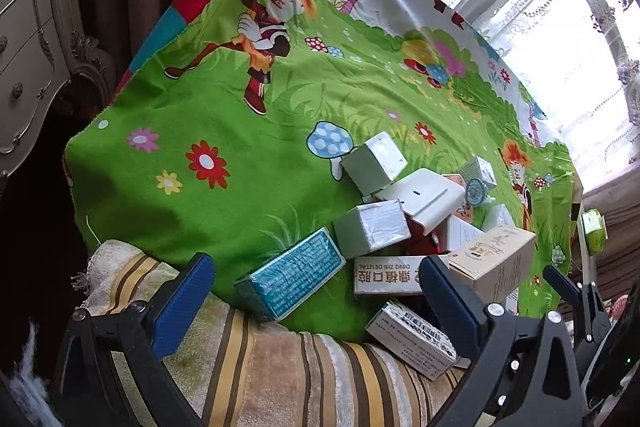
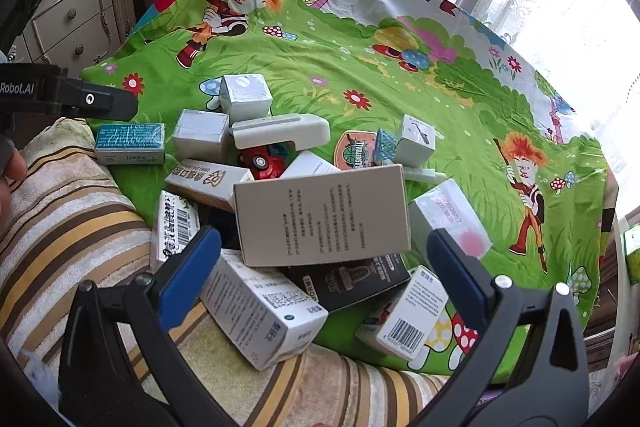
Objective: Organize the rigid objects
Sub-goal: 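Grasp the teal box with the left tool while the right tool grasps the large white box, then carry both boxes over the purple storage box and open both tools to drop them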
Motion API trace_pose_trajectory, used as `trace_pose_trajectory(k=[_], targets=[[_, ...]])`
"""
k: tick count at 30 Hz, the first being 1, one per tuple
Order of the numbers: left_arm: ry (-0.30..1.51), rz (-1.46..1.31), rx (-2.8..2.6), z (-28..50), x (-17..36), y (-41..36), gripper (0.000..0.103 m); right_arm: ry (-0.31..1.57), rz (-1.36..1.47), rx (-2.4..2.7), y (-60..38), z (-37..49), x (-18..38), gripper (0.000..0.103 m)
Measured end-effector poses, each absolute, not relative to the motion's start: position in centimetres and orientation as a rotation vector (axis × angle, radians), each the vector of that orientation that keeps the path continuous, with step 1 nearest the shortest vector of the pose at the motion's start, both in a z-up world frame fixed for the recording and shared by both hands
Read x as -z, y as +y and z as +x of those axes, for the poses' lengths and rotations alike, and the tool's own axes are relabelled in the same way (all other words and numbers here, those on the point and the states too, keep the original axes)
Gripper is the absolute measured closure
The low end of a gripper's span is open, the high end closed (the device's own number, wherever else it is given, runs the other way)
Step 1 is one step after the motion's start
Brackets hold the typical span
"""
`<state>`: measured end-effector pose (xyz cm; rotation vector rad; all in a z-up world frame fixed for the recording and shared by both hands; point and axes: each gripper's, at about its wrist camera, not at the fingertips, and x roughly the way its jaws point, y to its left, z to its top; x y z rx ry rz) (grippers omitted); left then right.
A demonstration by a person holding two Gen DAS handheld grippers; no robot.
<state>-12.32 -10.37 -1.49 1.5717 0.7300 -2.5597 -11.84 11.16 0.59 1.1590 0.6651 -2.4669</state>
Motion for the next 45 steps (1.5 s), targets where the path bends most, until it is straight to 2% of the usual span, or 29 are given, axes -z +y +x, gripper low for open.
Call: trace_pose_trajectory(k=[3, 8, 11, 14, 16, 19, 22, 34, 37, 45], targets=[[0.769, 1.631, 2.447, -13.0, 3.3, -10.6, 0.0, 0.686, 1.155, 2.457, 10.7, -12.2, -0.3, 0.0], [0.648, 1.652, 2.429, -13.3, 3.6, -9.8, 0.0, 0.693, 1.172, 2.443, 10.3, -13.2, 0.4, 0.0], [0.607, 1.66, 2.424, -13.3, 3.6, -9.6, 0.004, 0.708, 1.181, 2.429, 10.0, -13.4, 0.8, 0.0], [0.557, 1.678, 2.419, -13.5, 3.8, -9.2, 0.016, 0.72, 1.192, 2.413, 9.7, -13.5, 1.2, 0.0], [0.52, 1.701, 2.412, -13.7, 4.1, -8.9, 0.036, 0.715, 1.205, 2.406, 9.7, -13.8, 1.5, 0.0], [0.492, 1.697, 2.431, -13.7, 4.0, -8.6, 0.043, 0.678, 1.224, 2.385, 9.9, -13.9, 1.8, 0.0], [0.477, 1.696, 2.456, -13.4, 3.8, -8.3, 0.047, 0.649, 1.22, 2.38, 10.1, -13.8, 1.8, 0.003], [0.521, 1.659, 2.509, -11.5, 2.9, -8.4, 0.057, 0.461, 1.192, 2.413, 12.3, -12.8, 0.2, 0.004], [0.552, 1.641, 2.522, -10.7, 2.5, -8.6, 0.067, 0.413, 1.18, 2.445, 13.3, -12.3, -0.3, 0.004], [0.621, 1.561, 2.589, -8.4, 1.1, -8.7, 0.07, 0.305, 1.136, 2.541, 16.4, -9.9, -2.4, 0.004]])
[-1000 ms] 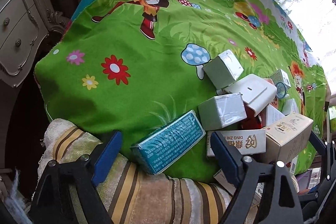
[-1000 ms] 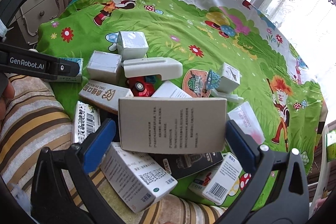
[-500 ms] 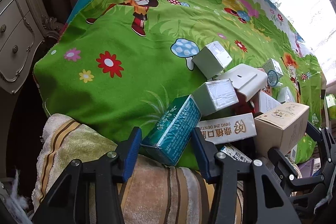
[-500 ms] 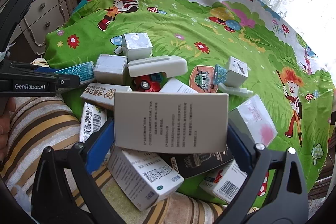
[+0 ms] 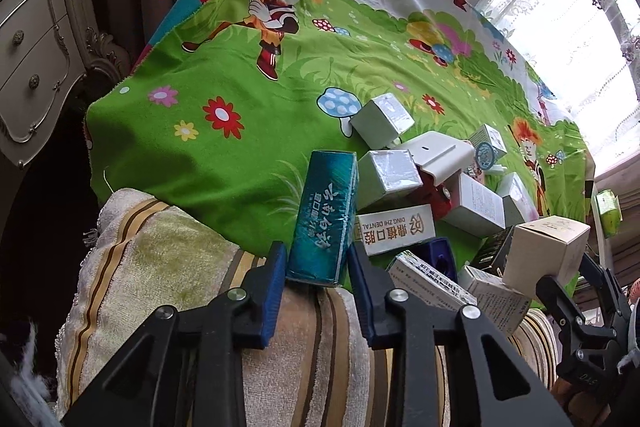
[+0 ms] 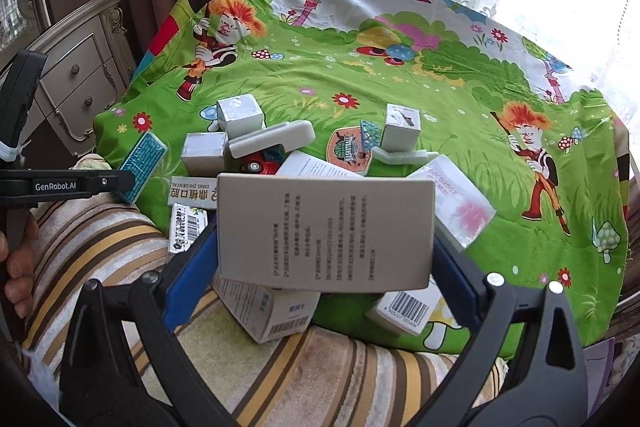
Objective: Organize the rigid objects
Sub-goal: 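Carry both boxes over the purple storage box and open both tools to drop them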
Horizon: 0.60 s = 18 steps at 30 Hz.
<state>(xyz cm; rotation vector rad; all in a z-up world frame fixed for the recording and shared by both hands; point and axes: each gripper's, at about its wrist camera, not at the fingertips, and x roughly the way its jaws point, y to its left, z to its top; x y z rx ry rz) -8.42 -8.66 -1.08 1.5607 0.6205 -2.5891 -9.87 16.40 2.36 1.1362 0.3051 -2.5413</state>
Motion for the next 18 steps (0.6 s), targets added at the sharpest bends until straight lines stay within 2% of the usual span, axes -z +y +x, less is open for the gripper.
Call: trace_pose_trajectory(k=[6, 18], targets=[[0.63, 1.503, 2.706, -6.7, -1.0, -6.2, 0.071, 0.203, 1.139, 2.622, 20.4, -7.4, -3.3, 0.004], [0.634, 1.549, 3.023, -4.5, -3.9, 4.5, 0.072, -0.073, 1.252, 2.79, 33.0, -1.3, -2.6, 0.004]])
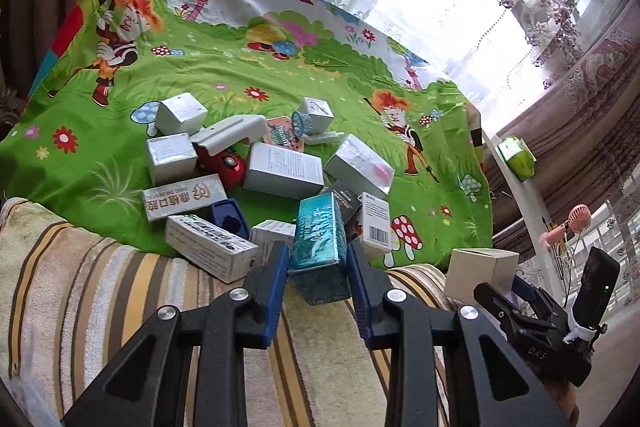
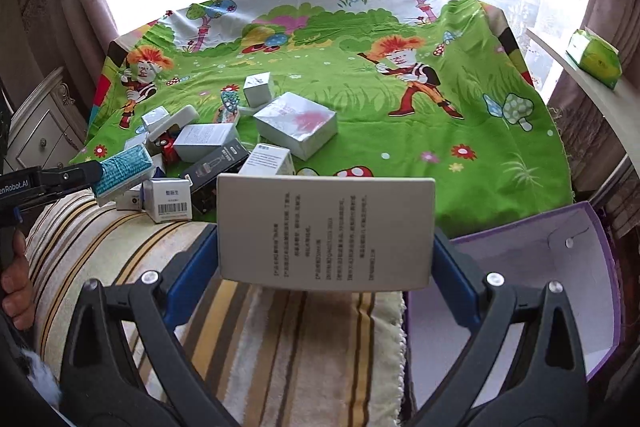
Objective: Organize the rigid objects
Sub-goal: 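Carry both boxes over the purple storage box and open both tools to drop them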
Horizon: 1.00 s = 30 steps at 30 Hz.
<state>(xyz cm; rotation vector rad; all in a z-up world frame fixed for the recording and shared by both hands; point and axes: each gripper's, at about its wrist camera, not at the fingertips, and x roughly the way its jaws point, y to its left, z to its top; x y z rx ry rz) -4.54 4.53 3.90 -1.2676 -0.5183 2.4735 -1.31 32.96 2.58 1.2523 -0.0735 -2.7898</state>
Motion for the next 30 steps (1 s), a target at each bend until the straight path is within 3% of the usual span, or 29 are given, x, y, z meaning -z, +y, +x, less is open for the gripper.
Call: trace_pose_trajectory(k=[15, 17, 19, 30], targets=[[-0.336, -1.156, -2.054, -2.0, -4.6, 18.8, 0.071, -0.304, 1.462, 2.925, 42.1, 3.4, 0.5, 0.004], [-0.298, -1.164, -2.02, -1.6, -4.3, 19.9, 0.065, -0.325, 1.493, 2.947, 42.8, 3.9, 0.6, 0.003], [-0.272, -1.19, -2.006, -1.3, -3.9, 20.4, 0.048, -0.338, 1.513, 2.962, 43.5, 4.3, 0.7, 0.003], [-0.35, -1.118, -2.164, -0.5, -5.1, 15.5, 0.037, -0.353, 1.658, 2.888, 44.6, 6.7, 3.4, 0.003]])
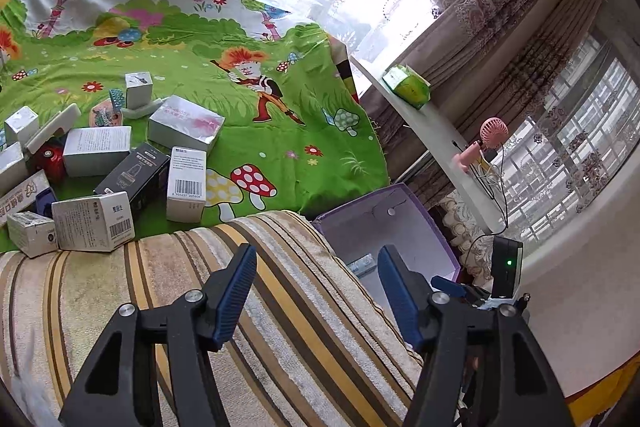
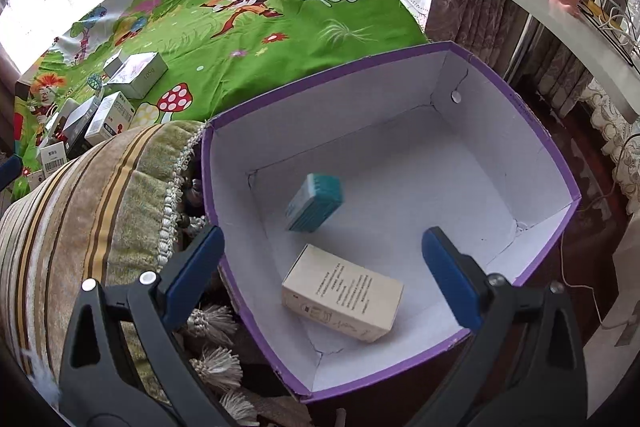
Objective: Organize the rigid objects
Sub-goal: 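Move both open tools back toward the boxes on the bed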
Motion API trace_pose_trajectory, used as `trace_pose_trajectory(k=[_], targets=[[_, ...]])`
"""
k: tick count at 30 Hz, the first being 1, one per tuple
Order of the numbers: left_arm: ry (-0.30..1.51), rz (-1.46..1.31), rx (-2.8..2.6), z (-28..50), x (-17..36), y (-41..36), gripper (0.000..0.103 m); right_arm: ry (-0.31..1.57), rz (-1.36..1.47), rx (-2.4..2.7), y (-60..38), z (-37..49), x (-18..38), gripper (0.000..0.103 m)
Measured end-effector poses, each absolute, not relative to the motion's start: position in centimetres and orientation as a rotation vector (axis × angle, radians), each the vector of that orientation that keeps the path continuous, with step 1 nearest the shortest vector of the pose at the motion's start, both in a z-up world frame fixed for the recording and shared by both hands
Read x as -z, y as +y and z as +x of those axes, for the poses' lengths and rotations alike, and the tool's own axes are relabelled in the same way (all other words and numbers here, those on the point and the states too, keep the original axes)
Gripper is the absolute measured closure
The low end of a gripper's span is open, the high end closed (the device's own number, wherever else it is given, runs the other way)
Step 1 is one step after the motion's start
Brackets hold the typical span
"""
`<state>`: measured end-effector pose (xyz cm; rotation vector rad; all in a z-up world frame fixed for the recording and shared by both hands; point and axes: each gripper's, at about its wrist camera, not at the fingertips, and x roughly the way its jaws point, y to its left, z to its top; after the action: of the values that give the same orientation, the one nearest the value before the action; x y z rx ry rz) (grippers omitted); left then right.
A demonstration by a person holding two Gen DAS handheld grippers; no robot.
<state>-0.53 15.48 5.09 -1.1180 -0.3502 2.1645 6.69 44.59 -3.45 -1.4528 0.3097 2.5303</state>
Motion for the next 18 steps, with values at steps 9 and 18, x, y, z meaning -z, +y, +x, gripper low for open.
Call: trace_pose_trajectory(k=[9, 18], targets=[[-0.318, -1.114, -2.46, -0.8, -6.1, 6.8, 0.037, 0.497, -1.582, -2.537, 43.6, 7.0, 6.4, 0.003], [-0.518, -1.18, -2.584, -1.7, -4.3, -2.5, 0.037, 0.86, -1.662, -2.478, 44.3, 6.5, 8.7, 0.003]])
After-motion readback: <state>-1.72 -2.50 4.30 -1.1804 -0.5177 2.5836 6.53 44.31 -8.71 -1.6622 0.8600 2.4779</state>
